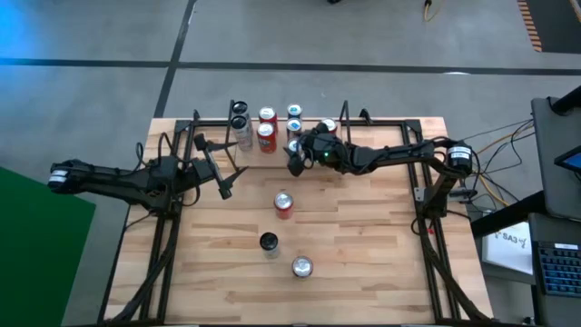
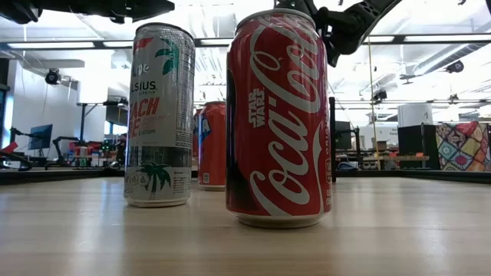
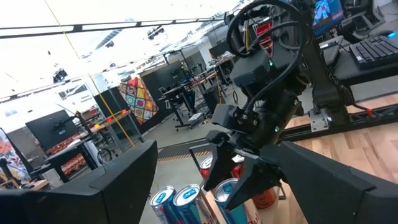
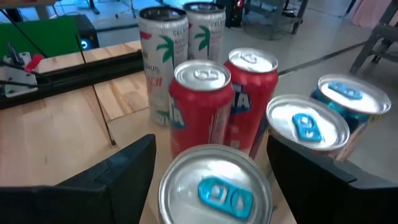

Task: Place canned beverage on shelf
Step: Put the blue soda can on the shelf aligned with the other blue soda cans

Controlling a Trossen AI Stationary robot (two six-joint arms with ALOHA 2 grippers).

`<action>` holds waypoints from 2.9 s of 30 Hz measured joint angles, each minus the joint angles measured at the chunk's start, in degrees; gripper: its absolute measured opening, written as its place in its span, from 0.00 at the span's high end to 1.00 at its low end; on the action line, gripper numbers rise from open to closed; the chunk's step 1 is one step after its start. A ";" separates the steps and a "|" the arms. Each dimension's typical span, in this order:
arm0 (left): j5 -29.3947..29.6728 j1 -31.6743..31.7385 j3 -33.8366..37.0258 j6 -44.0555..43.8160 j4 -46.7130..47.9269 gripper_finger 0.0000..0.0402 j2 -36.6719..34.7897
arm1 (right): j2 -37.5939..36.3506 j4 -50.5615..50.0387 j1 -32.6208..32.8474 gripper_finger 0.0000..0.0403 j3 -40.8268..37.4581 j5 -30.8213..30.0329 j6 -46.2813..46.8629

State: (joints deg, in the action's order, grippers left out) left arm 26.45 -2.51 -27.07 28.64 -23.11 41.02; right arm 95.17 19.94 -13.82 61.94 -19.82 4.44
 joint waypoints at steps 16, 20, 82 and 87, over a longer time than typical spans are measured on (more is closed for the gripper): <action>0.01 0.01 0.00 -0.19 0.33 0.20 -0.01 | -4.18 -9.10 1.10 0.29 7.52 -0.29 -4.34; 0.01 -0.01 0.00 -0.19 0.42 0.20 0.10 | -5.40 -12.03 2.40 0.31 8.92 -0.03 -5.99; -0.01 0.01 0.00 0.03 -0.36 0.20 1.43 | -1.09 -40.57 3.28 0.98 12.91 0.49 -2.93; -0.01 0.01 0.00 0.02 -0.44 0.20 1.43 | -1.09 -40.50 3.28 0.98 12.91 4.04 -2.13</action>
State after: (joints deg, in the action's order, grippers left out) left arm 26.44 -2.50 -27.07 28.66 -23.55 42.46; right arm 94.08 -20.56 -10.55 74.85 -15.78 2.31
